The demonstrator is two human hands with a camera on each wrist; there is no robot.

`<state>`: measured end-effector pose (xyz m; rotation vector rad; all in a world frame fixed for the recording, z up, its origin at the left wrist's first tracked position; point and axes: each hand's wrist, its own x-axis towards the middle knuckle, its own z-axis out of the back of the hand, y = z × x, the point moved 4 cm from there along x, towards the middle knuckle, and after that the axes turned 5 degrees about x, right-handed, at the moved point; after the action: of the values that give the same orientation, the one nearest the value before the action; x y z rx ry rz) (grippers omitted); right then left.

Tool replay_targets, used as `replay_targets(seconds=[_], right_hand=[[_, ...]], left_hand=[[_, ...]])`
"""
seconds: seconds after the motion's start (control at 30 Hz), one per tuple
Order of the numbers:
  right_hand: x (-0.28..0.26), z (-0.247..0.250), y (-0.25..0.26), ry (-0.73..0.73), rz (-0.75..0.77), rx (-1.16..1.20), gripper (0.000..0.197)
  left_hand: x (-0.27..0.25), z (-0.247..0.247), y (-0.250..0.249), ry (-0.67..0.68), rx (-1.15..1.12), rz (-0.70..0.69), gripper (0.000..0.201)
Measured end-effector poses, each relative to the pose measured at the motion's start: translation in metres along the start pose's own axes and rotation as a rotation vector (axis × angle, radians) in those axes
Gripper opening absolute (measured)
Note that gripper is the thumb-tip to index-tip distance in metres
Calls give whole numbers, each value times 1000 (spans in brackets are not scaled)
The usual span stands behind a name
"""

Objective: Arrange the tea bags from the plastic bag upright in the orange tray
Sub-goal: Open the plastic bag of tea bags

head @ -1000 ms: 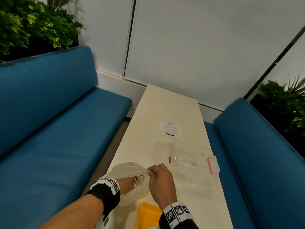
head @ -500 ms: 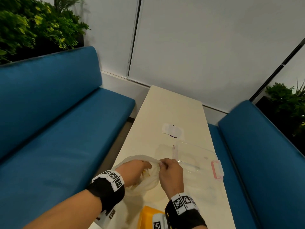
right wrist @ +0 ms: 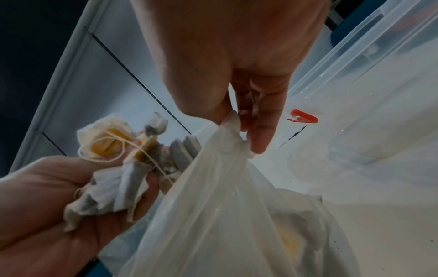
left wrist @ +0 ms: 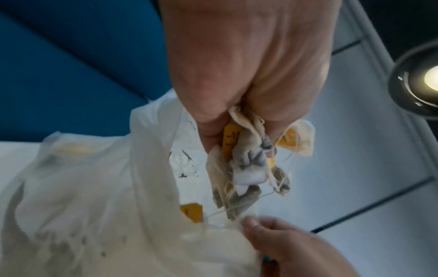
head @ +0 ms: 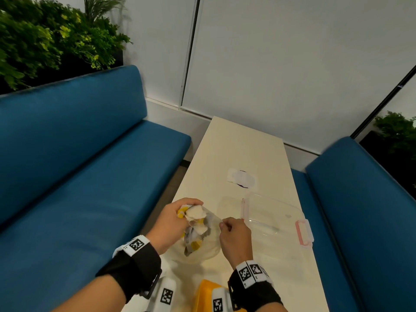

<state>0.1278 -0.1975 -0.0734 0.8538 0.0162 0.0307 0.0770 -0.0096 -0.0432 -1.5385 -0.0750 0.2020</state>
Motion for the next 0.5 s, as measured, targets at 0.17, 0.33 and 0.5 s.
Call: replay_targets(seconds=[0.17, 0.33, 0.5], right_hand=[[-17, 10, 2, 57, 19, 20, 18], [-47, 36, 15, 16, 86, 156, 35], [-66, 39, 30, 298, 41, 397, 49]], left_hand=[[-11, -1, 9, 26, -344, 148, 34], [-24, -3, 7, 46, -549, 195, 36], [-34, -9, -2, 78, -677, 232, 36]])
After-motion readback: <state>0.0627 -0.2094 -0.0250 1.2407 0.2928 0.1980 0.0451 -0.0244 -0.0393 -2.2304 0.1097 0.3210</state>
